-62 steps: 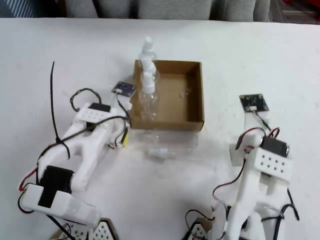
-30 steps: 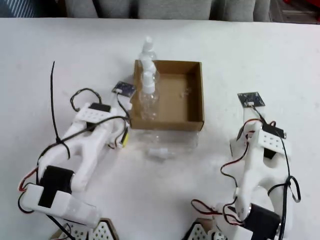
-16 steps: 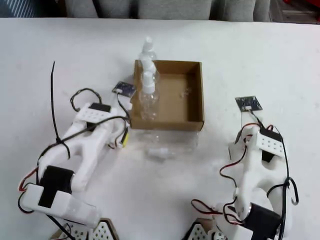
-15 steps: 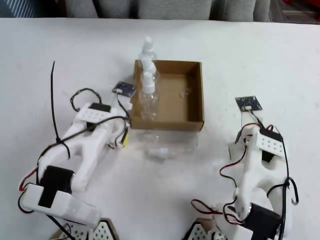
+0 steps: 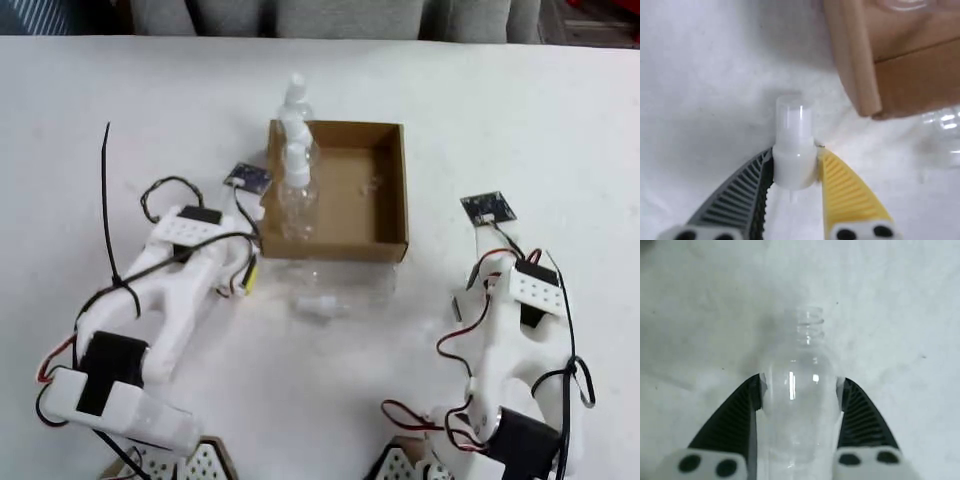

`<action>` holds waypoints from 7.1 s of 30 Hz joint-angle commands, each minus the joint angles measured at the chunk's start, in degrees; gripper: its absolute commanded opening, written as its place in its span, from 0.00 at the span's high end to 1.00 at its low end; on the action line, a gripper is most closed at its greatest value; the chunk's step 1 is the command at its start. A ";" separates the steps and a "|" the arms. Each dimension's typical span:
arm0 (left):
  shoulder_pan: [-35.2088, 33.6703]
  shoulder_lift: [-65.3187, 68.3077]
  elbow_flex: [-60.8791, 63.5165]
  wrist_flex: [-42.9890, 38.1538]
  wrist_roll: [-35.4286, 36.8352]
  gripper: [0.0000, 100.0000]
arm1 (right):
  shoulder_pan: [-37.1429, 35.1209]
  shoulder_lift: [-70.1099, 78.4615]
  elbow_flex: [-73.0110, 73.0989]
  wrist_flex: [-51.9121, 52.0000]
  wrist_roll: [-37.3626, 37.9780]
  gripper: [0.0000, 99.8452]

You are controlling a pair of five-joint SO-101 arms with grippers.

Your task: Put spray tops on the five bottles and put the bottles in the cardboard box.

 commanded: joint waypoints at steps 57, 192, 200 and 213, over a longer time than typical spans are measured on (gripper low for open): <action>-7.25 -19.12 1.23 -2.20 -0.09 0.98 | -37.41 -85.41 44.22 -42.68 -34.20 0.98; 24.48 -64.48 22.68 -26.99 22.68 0.69 | -48.22 -85.49 44.22 -29.76 -40.62 0.98; 24.48 -78.37 24.79 -20.75 21.36 0.69 | -48.13 -85.49 44.22 -29.76 -40.62 0.98; 24.40 -97.45 33.05 -12.57 15.30 0.69 | -46.46 -85.49 44.22 -30.20 -40.62 0.98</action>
